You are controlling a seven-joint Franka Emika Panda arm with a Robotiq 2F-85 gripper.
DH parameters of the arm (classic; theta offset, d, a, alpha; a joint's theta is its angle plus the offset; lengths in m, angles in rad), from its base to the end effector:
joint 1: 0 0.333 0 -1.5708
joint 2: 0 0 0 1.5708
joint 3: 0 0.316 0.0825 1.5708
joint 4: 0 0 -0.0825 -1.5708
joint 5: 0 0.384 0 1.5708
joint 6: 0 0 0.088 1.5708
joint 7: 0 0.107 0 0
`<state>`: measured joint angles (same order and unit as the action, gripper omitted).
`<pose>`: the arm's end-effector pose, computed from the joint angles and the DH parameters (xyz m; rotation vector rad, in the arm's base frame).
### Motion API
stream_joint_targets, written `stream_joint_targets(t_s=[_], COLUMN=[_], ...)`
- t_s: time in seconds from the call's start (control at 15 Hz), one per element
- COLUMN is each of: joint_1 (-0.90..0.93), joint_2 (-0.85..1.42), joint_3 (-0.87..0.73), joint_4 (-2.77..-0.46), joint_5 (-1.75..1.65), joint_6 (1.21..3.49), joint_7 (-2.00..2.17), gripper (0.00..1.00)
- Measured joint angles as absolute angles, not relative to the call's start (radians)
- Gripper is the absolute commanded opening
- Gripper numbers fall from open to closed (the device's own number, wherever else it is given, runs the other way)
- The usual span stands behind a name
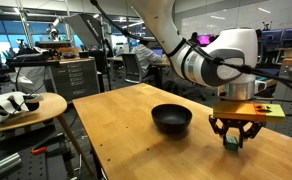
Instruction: Put the block in the bowl
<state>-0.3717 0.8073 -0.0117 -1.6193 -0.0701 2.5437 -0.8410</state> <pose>0.6492 -0.2598 0.1600 2.9301 0.7753 0.1007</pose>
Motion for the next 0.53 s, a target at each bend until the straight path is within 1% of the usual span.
stream_joint_targets(t_s=[0.53], joint_1=[-0.375], joint_2=[0.818], joint_3=[-0.003], joint_4=[-1.589], joint_5=[-0.068], joint_6=[2.500], joint_7=[-0.864], gripper=[0.18])
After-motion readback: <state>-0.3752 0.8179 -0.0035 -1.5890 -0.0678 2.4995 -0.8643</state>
